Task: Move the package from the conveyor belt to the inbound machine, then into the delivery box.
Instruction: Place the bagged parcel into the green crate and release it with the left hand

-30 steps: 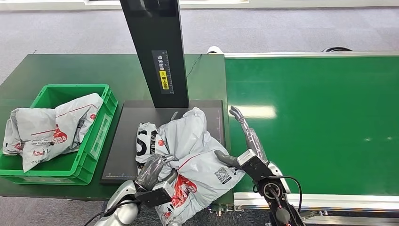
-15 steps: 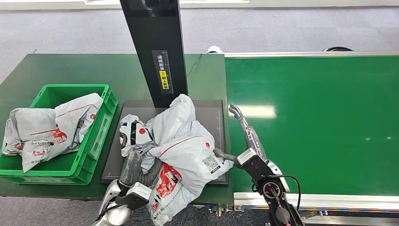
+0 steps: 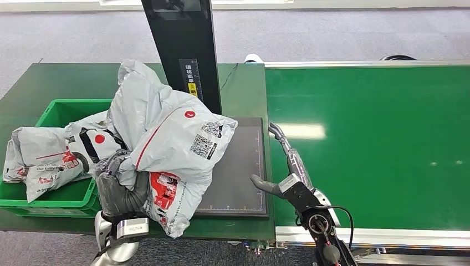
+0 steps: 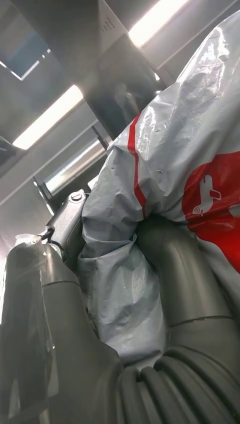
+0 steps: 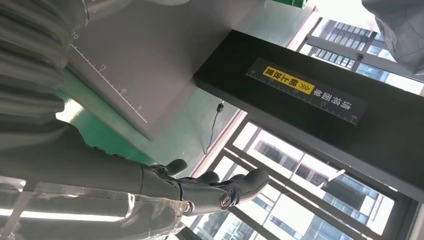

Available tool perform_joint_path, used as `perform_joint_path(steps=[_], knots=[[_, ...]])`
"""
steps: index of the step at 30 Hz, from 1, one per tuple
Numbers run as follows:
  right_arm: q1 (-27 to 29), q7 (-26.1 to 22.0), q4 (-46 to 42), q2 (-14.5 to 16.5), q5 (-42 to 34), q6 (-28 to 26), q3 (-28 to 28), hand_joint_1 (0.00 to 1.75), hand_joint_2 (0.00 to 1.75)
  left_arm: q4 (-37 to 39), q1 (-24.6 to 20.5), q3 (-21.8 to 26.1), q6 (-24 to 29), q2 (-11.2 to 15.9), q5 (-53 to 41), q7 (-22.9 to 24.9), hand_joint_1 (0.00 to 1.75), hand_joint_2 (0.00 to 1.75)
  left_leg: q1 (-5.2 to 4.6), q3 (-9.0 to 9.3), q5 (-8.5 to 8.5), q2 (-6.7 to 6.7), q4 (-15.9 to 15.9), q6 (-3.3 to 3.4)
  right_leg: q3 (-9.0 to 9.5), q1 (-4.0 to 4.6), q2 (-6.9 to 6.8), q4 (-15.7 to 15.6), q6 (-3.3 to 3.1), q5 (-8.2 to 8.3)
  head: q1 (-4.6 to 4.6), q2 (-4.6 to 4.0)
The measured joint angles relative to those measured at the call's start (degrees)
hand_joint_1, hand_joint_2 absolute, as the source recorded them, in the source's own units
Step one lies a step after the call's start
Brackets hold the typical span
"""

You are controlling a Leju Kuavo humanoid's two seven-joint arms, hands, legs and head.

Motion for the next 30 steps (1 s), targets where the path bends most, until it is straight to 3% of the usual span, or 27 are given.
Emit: perform_joint_path(steps=[3, 5, 12, 16, 23, 27, 30], knots=[[0.03, 0.05, 0.0, 0.02, -0.03, -0.26, 0.0, 0.0, 1.75, -0.99, -0.24, 3.3, 0.53, -0.95, -9.19, 0.01, 1.75, 1.75, 0.0, 0.0, 0.0, 0.01, 0.0, 0.0, 0.0, 0.0, 0.0, 0.0, 0.0, 0.0, 0.01, 0.0], [0.29, 0.08, -0.01, 0.01, -0.04, -0.74, 0.0, 0.0, 1.75, -1.51, -0.9, 8.09, 0.67, -2.37, -14.89, 0.05, 1.75, 1.75, 0.0, 0.01, 0.0, 0.02, 0.0, 0.0, 0.0, 0.0, 0.02, 0.0, 0.0, 0.0, 0.02, 0.0], [3.15, 0.09, -0.91, -0.05, 0.15, -2.02, -0.04, 0.0, 1.75, -1.56, -4.03, 27.21, 0.73, -5.21, -13.67, 0.11, 1.75, 1.75, 0.06, 0.01, 0.01, 0.04, 0.0, -0.01, -0.07, 0.08, 0.05, 0.01, -0.02, 0.0, -0.01, 0.0], [3.71, 0.09, -1.3, -0.07, 0.24, -2.09, -0.04, 0.0, 1.75, -1.49, -4.48, 31.75, 0.73, -5.86, -13.54, 0.11, 1.75, 1.75, 0.04, -0.03, 0.0, 0.04, 0.0, -0.01, -0.08, 0.07, 0.06, 0.01, -0.02, -0.01, 0.01, 0.0], [3.98, 0.09, -1.47, -0.07, 0.25, -2.19, -0.04, 0.0, 1.75, -1.46, -4.81, 34.55, 0.73, -6.52, -13.75, 0.11, 1.75, 1.75, 0.01, -0.05, 0.0, 0.04, 0.0, -0.01, -0.08, 0.03, 0.06, 0.0, -0.01, 0.0, 0.02, 0.0], [5.08, 0.1, -2.22, -0.12, 0.74, -2.44, -0.51, 0.0, 1.75, 1.07, -7.61, 44.72, 0.73, -6.56, -15.48, 0.54, 1.75, 1.75, 0.05, -0.04, 0.0, 0.05, 0.0, -0.02, -0.1, 0.07, 0.07, 0.01, -0.01, 0.0, -0.01, 0.01], [5.19, 0.14, -2.26, -0.19, 0.99, -2.44, -0.77, 0.0, 1.75, 4.27, -8.68, 48.42, 0.37, -5.19, -17.3, 5.13, 1.75, 1.75, 0.07, -0.04, 0.01, 0.07, 0.0, -0.02, -0.15, 0.1, 0.08, 0.01, -0.02, -0.01, 0.0, 0.0]])
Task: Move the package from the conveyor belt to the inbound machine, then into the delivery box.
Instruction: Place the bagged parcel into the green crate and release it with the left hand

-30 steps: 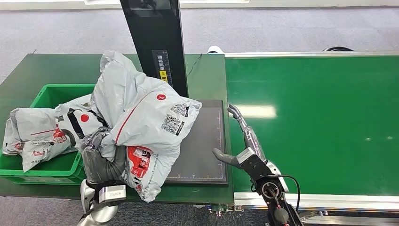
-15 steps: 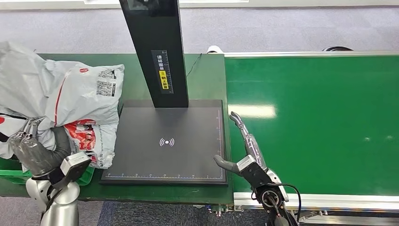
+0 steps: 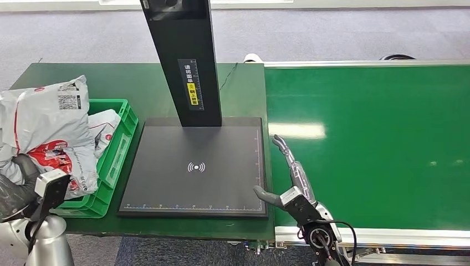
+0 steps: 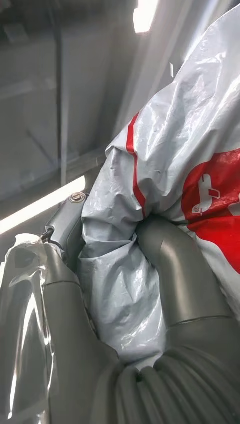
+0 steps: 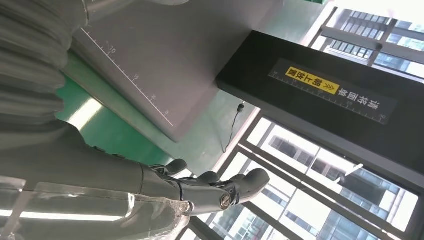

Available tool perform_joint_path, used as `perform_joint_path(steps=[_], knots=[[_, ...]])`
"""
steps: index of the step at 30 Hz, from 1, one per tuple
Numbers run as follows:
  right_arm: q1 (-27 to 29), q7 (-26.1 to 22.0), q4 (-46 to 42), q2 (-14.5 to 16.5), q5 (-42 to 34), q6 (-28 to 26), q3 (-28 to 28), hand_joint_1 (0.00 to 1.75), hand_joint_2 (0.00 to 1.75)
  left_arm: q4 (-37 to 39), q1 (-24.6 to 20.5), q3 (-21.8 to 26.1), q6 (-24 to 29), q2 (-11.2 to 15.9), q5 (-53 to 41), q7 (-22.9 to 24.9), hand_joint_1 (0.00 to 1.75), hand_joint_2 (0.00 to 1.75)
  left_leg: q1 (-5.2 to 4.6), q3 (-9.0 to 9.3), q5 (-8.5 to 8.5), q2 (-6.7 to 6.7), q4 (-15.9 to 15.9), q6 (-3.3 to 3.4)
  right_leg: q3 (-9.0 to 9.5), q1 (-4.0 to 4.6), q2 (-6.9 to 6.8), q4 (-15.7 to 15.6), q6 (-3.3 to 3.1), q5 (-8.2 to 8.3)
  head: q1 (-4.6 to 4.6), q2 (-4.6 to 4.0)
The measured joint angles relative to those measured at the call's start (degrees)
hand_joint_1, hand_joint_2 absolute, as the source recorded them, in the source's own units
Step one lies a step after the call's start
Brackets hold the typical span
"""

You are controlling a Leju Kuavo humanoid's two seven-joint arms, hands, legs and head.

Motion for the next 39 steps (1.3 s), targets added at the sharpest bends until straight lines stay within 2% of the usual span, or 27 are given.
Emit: perform_joint_path(steps=[2, 6, 8, 9, 10, 13, 15, 24, 27, 28, 29, 31, 32, 33, 39], knots=[[0.01, 0.16, -0.04, -0.08, 0.16, 0.0, -0.18, 0.0, 1.75, 3.0, -0.31, -1.14, -2.97, 1.72, -2.64, 7.98, 1.68, 1.75, -0.01, 0.0, 0.01, -0.01, 0.0, 0.0, -0.02, -0.01, -0.01, 0.0, 0.0, 0.0, 0.01, 0.0], [-0.1, 0.8, -0.15, -0.14, 1.28, 0.39, -0.58, 0.0, 1.75, 11.91, -2.67, -7.29, -16.33, 5.76, -11.37, 27.2, 1.62, 1.75, -0.03, 0.01, 0.02, -0.08, 0.0, 0.01, 0.13, -0.04, -0.09, 0.0, 0.01, 0.01, 0.01, 0.0], [-0.31, 0.92, -0.03, -0.05, 2.14, 0.88, -0.68, 0.0, 1.75, 17.02, -4.74, -9.99, -21.19, 7.97, -14.74, 33.14, 1.58, 1.75, -0.06, 0.12, 0.02, -0.13, 0.0, 0.02, 0.27, -0.07, -0.14, 0.0, 0.01, 0.0, 0.0, 0.0], [-0.47, 0.92, 0.07, 0.03, 2.44, 1.04, -0.72, 0.0, 1.75, 19.22, -5.8, -10.91, -22.95, 8.94, -15.4, 34.56, 1.54, 1.75, -0.07, 0.19, 0.02, -0.21, 0.0, 0.02, 0.36, -0.08, -0.22, 0.0, 0.01, -0.01, -0.01, 0.0], [-0.65, 0.92, 0.19, 0.11, 2.64, 1.14, -0.79, 0.0, 1.75, 21.04, -6.73, -11.6, -24.36, 9.83, -15.48, 35.15, 1.49, 1.75, -0.07, 0.27, 0.02, -0.33, 0.0, 0.02, 0.46, -0.09, -0.32, 0.0, 0.01, -0.03, -0.02, 0.0], [-1.12, 0.92, 0.38, 0.21, 2.93, 1.32, -1.21, 0.0, 1.75, 24.64, -8.47, -13.12, -26.48, 11.69, -15.25, 35.1, 1.16, 1.75, -0.07, 0.44, 0.06, -0.72, -0.02, 0.03, 0.67, -0.09, -0.65, -0.01, 0.03, -0.14, -0.01, 0.0], [-1.25, 0.93, 0.39, 0.25, 3.1, 1.63, -1.49, 0.0, 1.75, 25.75, -8.88, -14.02, -27.01, 12.52, -15.37, 35.07, 1.06, 1.75, -0.07, 0.52, 0.11, -0.85, -0.04, 0.04, 0.79, -0.09, -0.78, -0.01, 0.03, -0.17, -0.01, 0.0], [-1.26, 0.95, 0.39, 0.49, 3.36, 1.97, -2.13, 0.0, 1.75, 27.34, -8.91, -16.41, -27.12, 14.33, -15.9, 35.07, 1.06, 1.75, -0.08, 0.72, 0.29, -0.9, -0.04, 0.02, 1.1, -0.09, -0.85, -0.01, 0.01, -0.08, 0.0, 0.0], [-1.26, 0.95, 0.39, 0.53, 3.36, 1.97, -2.19, 0.0, 1.75, 27.45, -8.92, -16.66, -27.11, 14.61, -15.9, 35.07, 1.2, 1.75, -0.08, 0.74, 0.28, -0.93, -0.04, 0.02, 1.13, -0.1, -0.87, -0.01, 0.01, -0.08, -0.01, 0.0], [-1.26, 0.95, 0.39, 0.54, 3.36, 1.98, -2.21, 0.0, 1.75, 27.46, -8.92, -16.68, -27.11, 14.67, -15.9, 35.07, 1.19, 1.75, -0.08, 0.74, 0.28, -0.93, -0.04, 0.02, 1.13, -0.1, -0.87, -0.01, 0.01, -0.08, -0.01, 0.0], [-1.26, 0.95, 0.39, 0.54, 3.36, 2.0, -2.24, 0.0, 1.75, 27.48, -8.92, -16.71, -27.12, 14.72, -15.9, 35.08, 0.99, 1.75, -0.08, 0.74, 0.28, -0.93, -0.04, 0.02, 1.13, -0.09, -0.87, -0.01, 0.01, -0.08, -0.01, 0.0], [-1.25, 0.95, 0.38, 0.54, 3.36, 2.09, -2.33, 0.0, 1.75, 27.48, -8.9, -16.73, -27.12, 14.78, -15.87, 35.31, 0.37, 1.75, -0.07, 0.75, 0.28, -0.93, -0.04, 0.02, 1.13, -0.09, -0.87, -0.01, 0.01, -0.08, -0.01, 0.0], [-1.24, 0.95, 0.37, 0.54, 3.36, 2.14, -2.39, 0.0, 1.75, 27.48, -8.88, -16.72, -26.94, 14.79, -15.81, 35.57, 0.11, 1.75, -0.07, 0.75, 0.28, -0.93, -0.04, 0.02, 1.12, -0.09, -0.87, -0.01, 0.01, -0.08, 0.0, 0.0], [-1.22, 0.95, 0.36, 0.54, 3.38, 2.2, -2.45, 0.0, 1.75, 27.48, -8.86, -16.69, -26.48, 14.8, -15.7, 35.84, 0.0, 1.75, -0.07, 0.75, 0.28, -0.92, -0.04, 0.02, 1.12, -0.09, -0.87, -0.01, 0.01, -0.08, -0.01, 0.0], [-0.87, 0.97, 0.32, 0.65, 3.69, 2.46, -2.87, 0.0, 1.75, 27.29, -8.21, -16.6, -19.55, 14.44, -13.84, 34.42, 0.0, 1.75, -0.07, 0.71, 0.29, -0.82, -0.03, 0.01, 1.03, -0.09, -0.81, -0.01, 0.0, -0.05, -0.01, 0.0]])
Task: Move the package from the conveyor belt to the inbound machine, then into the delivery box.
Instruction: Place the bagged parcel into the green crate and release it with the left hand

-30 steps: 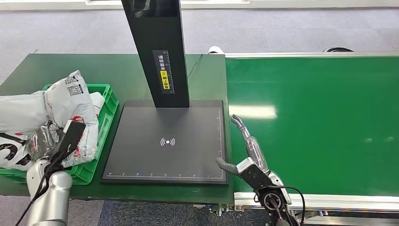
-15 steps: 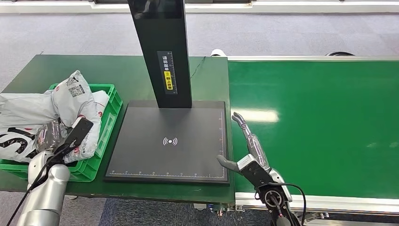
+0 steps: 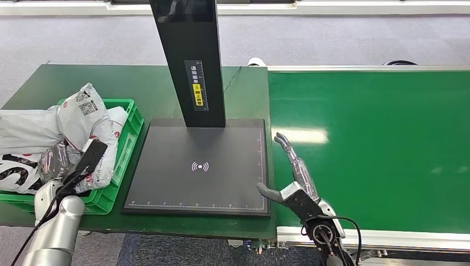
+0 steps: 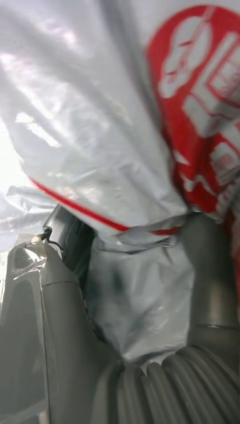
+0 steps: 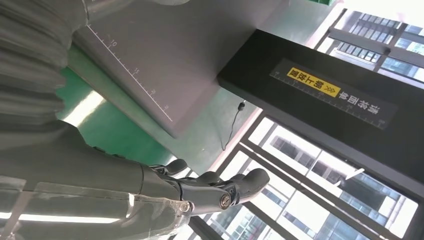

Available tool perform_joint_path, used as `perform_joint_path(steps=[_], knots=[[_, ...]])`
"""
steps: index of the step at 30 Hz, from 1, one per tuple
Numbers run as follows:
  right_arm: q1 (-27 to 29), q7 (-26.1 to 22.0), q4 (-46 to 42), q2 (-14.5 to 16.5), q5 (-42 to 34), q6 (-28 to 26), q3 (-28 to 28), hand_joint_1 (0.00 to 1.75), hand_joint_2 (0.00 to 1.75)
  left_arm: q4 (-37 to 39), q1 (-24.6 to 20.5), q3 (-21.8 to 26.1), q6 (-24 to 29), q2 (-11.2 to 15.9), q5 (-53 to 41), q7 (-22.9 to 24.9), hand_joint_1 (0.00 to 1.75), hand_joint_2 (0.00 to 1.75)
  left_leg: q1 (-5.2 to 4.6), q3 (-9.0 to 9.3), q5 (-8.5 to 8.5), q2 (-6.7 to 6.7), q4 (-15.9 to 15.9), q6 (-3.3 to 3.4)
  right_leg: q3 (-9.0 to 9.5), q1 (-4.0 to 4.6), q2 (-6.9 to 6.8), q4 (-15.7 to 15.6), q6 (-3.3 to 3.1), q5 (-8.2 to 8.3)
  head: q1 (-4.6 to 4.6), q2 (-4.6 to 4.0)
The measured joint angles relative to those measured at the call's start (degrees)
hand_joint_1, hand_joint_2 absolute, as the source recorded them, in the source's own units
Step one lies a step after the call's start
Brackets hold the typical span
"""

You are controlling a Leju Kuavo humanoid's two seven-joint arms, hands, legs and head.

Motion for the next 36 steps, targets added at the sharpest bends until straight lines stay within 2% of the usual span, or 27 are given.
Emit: perform_joint_path(steps=[3, 7, 10, 12, 14, 18, 25, 29, 34, 36], knots=[[0.12, 0.0, -0.03, 0.03, 0.2, 0.05, -0.05, 0.0, 1.75, -1.27, 1.41, 0.02, 5.5, -0.78, 4.15, -4.53, 0.0, 1.75, 0.0, -0.16, 0.0, 0.07, 0.02, 0.0, -0.2, 0.0, 0.06, 0.0, -0.01, 0.04, 0.01, 0.0], [0.11, 0.0, -0.04, 0.19, 0.2, 0.11, -0.05, 0.0, 1.75, -5.01, 3.74, -0.54, 12.84, -2.85, 11.52, -13.3, 0.0, 1.75, 0.0, -0.46, 0.0, 0.11, 0.04, 0.0, -0.47, -0.01, 0.1, 0.0, 0.02, 0.08, 0.02, 0.0], [0.02, 0.0, -0.01, 0.59, 0.18, 0.23, -0.01, 0.0, 1.75, -9.48, 5.49, -0.41, 18.69, -5.74, 16.95, -23.91, 0.0, 1.75, 0.0, -0.64, -0.01, 0.13, 0.05, 0.01, -0.63, -0.01, 0.16, 0.0, 0.03, 0.08, 0.02, 0.0], [-0.2, 0.0, 0.13, 0.92, 0.06, 0.18, 0.14, 0.0, 1.75, -12.96, 6.38, 0.75, 19.86, -8.32, 20.99, -32.54, 0.0, 1.75, -0.01, -0.74, -0.02, 0.15, 0.06, 0.02, -0.73, -0.02, 0.19, 0.0, 0.03, 0.08, 0.02, 0.0], [-0.57, 0.0, 0.37, 1.17, -0.26, -0.03, 0.4, 0.0, 1.75, -16.28, 7.2, 1.64, 19.91, -10.61, 23.77, -37.54, 0.0, 1.75, 0.0, -0.78, -0.05, 0.24, 0.06, 0.04, -0.8, -0.02, 0.27, 0.0, 0.03, 0.08, 0.01, 0.0], [-1.22, -0.01, 0.95, 1.29, -0.73, -0.44, 0.91, 0.0, 1.75, -23.85, 8.58, 3.08, 19.91, -14.01, 26.05, -39.4, 0.0, 1.75, 0.01, -0.79, -0.07, 0.37, 0.06, 0.05, -0.87, -0.01, 0.39, 0.0, 0.03, 0.08, 0.01, 0.0], [-1.7, -0.06, 1.55, 1.28, -1.01, -0.81, 1.22, 0.0, 1.75, -30.59, 11.21, 2.67, 19.91, -16.07, 30.9, -39.57, 0.0, 1.75, 0.04, -0.79, -0.07, 0.48, 0.05, 0.04, -0.88, 0.04, 0.45, 0.0, 0.01, 0.08, 0.01, 0.0], [-2.09, -0.26, 1.88, 1.27, -1.8, -1.26, 1.37, 0.0, 1.75, -35.17, 12.9, 0.0, 19.91, -15.77, 38.85, -39.57, 0.0, 1.75, 0.03, -0.8, -0.07, 0.45, 0.05, 0.05, -0.88, 0.03, 0.43, 0.0, 0.02, 0.08, 0.01, 0.0], [-2.41, -0.44, 2.01, 1.25, -2.55, -1.54, 1.37, 0.0, 1.75, -37.52, 14.23, -4.79, 19.63, -14.44, 44.28, -39.57, 0.0, 1.75, 0.03, -0.79, -0.07, 0.46, 0.05, 0.05, -0.89, 0.03, 0.43, 0.0, 0.02, 0.09, 0.01, 0.0], [-2.48, -0.7, 2.02, 1.21, -3.17, -1.52, 1.35, 0.0, 1.75, -37.73, 14.69, -7.42, 17.08, -13.18, 48.79, -39.57, 0.0, 1.75, 0.03, -0.79, -0.07, 0.46, 0.05, 0.04, -0.89, 0.03, 0.43, 0.0, 0.02, 0.09, 0.0, 0.0]])
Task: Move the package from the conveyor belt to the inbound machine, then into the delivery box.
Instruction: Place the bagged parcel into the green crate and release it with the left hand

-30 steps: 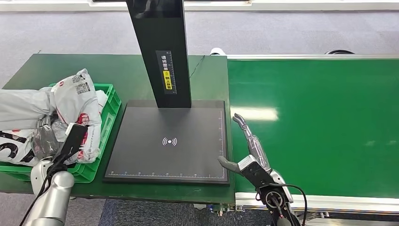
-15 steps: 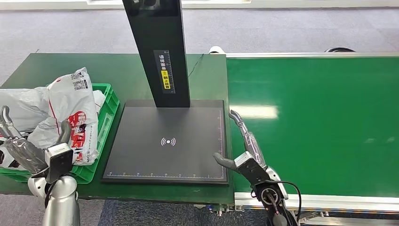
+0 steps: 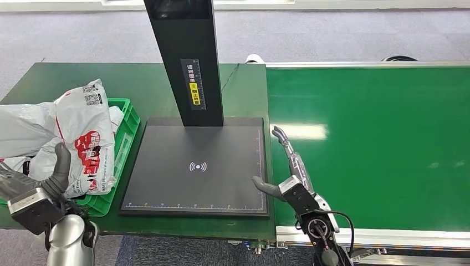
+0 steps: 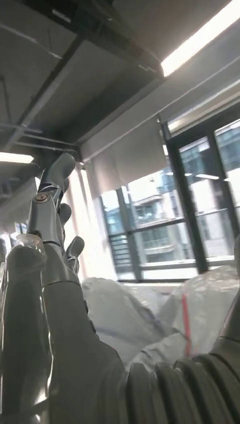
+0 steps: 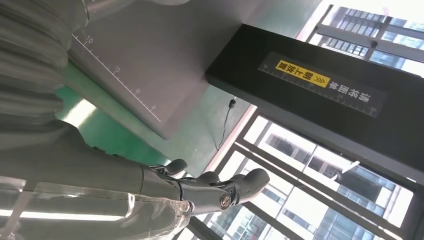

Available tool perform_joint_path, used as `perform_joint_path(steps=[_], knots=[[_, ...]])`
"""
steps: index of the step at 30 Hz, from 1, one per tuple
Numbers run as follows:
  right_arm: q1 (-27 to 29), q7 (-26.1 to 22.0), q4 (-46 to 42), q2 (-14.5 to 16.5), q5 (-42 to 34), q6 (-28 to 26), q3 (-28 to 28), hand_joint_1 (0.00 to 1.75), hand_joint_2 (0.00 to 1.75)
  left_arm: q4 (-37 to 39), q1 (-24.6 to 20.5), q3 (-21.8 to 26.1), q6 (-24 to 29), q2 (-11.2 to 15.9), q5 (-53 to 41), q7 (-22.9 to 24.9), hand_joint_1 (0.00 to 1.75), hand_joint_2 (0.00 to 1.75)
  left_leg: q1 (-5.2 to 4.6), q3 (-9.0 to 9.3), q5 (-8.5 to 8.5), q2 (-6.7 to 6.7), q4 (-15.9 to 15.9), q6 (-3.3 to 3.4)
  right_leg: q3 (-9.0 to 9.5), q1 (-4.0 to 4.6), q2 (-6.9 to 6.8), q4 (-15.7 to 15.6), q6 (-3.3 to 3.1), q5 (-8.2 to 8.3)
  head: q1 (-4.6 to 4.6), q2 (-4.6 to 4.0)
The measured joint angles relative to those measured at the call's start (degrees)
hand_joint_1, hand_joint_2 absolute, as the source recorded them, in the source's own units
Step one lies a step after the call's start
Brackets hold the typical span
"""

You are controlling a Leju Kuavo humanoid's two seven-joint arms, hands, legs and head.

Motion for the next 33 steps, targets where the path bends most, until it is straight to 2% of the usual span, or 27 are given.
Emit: perform_joint_path(steps=[4, 10, 12, 15, 23, 28, 33], knots=[[-0.32, -0.34, 0.0, 0.01, -2.45, 0.32, -0.1, 0.0, 1.75, 0.0, 1.05, -6.13, -15.19, 2.23, 6.02, 0.0, 0.0, 1.75, 0.0, -0.01, 0.0, 0.0, 0.0, 0.0, 0.0, 0.0, 0.0, 0.0, 0.0, 0.0, 0.01, 0.0], [-0.36, -0.71, -0.01, 0.68, -9.47, 2.37, -0.69, 0.0, 1.75, 1.82, 2.75, -13.4, -33.89, 4.19, 0.24, 1.17, 0.0, 1.75, -0.03, -0.02, -0.03, 0.1, 0.0, 0.03, -0.03, -0.04, 0.02, 0.0, 0.0, 0.0, 0.01, 0.0], [-0.34, -0.88, -0.01, 0.98, -10.33, 2.74, -0.7, 0.0, 1.75, 2.87, 3.15, -15.37, -36.02, 4.63, -1.8, 1.24, 0.0, 1.75, -0.03, -0.02, -0.04, 0.14, 0.0, 0.03, -0.05, -0.04, 0.05, 0.0, 0.0, 0.0, 0.01, 0.0], [-0.31, -0.99, 0.0, 1.2, -10.69, 2.95, -0.7, 0.0, 1.75, 4.01, 3.37, -17.08, -36.06, 4.75, -2.77, 1.29, 0.0, 1.75, -0.02, -0.02, -0.05, 0.18, 0.0, 0.02, -0.07, -0.03, 0.08, 0.0, 0.0, 0.0, 0.01, 0.0], [-0.17, -0.91, -0.02, 1.32, -11.19, 3.11, -0.72, 0.0, 1.75, 5.57, 3.39, -18.44, -37.43, 5.0, -1.02, 1.39, 0.0, 1.75, -0.02, -0.02, -0.05, 0.19, 0.0, 0.02, -0.08, -0.03, 0.1, 0.0, 0.0, 0.0, 0.01, 0.0], [0.26, -0.4, -0.02, 1.71, -12.29, 5.28, -0.51, 0.0, 1.75, 7.62, 2.97, -19.05, -44.95, 3.84, 5.15, 3.4, 0.0, 1.75, -0.03, -0.03, -0.05, 0.19, 0.0, 0.03, -0.08, -0.04, 0.1, -0.01, 0.0, 0.0, 0.01, 0.0], [0.41, -0.56, 0.19, 2.11, -12.88, 7.34, 0.62, 0.0, 1.75, 13.6, 1.53, -21.49, -53.26, 2.61, 8.63, 4.95, 0.0, 1.75, -0.03, -0.03, -0.06, 0.19, 0.0, 0.03, -0.08, -0.04, 0.1, -0.01, 0.0, 0.0, 0.01, 0.0]])
